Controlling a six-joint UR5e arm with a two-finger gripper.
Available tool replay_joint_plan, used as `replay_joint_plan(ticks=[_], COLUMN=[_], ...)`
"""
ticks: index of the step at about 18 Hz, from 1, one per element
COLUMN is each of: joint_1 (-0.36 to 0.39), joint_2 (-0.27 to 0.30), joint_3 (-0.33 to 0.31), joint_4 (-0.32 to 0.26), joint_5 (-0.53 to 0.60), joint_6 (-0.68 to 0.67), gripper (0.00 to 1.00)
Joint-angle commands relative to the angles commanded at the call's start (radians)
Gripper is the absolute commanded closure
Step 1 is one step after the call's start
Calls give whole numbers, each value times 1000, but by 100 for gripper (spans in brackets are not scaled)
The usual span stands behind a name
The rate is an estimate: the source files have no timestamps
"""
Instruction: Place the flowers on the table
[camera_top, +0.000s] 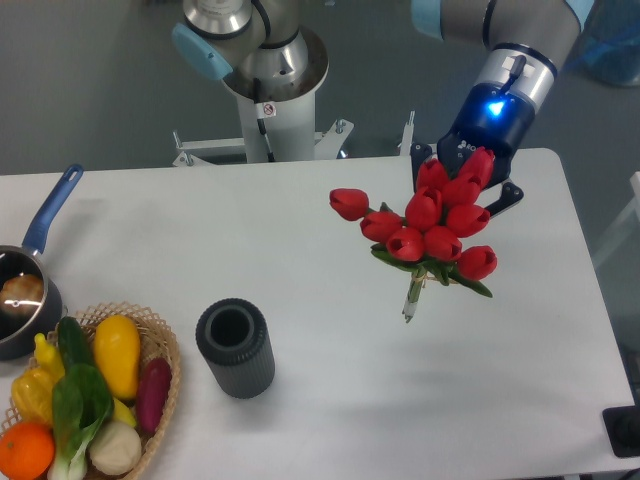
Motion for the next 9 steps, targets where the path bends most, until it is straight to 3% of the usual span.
replay_joint_plan(ticks=[9], joint_1=[8], joint_2=[5], joint_3=[-5], joint_4=[0], joint_5=[-12], joint_6=[-3], gripper=[73])
